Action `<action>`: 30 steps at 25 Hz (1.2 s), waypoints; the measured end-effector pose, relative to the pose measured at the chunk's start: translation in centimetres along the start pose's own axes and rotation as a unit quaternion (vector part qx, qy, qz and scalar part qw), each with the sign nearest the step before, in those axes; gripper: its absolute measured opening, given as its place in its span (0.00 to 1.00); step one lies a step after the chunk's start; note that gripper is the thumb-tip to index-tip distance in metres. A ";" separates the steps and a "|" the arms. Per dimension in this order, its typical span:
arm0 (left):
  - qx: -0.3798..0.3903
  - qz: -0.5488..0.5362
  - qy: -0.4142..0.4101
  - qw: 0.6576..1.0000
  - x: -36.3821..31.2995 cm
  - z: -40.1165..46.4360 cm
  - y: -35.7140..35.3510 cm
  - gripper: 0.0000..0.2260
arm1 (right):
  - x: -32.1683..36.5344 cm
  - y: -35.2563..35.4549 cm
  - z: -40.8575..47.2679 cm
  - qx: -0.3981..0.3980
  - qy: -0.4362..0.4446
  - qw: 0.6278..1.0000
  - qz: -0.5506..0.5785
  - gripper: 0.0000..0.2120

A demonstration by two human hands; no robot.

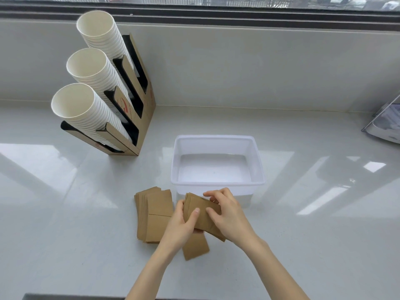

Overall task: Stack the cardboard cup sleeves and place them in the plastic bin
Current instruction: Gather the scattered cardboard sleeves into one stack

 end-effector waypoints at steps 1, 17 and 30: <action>0.000 0.004 -0.004 1.000 0.0 0.0 0.0 0.05 | 0.0 0.1 0.0 -0.004 -0.002 1.000 0.003 0.15; -0.163 0.030 -0.016 0.986 0.0 -1.0 8.8 0.11 | -5.0 -4.9 -2.0 0.029 -0.102 0.987 -0.121 0.25; -0.166 0.020 -0.019 0.986 0.0 -1.0 8.9 0.11 | -6.5 -6.4 -2.3 0.001 -0.126 0.956 -0.267 0.30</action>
Point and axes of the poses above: each hand's wrist, its own z-axis towards the middle knuckle, its own y-axis out of the back of the hand, x = y × z, the point moved 10 cm from there along z, towards the middle knuckle, and after that the axes turned 4 degrees about z, right-handed, at the moved point
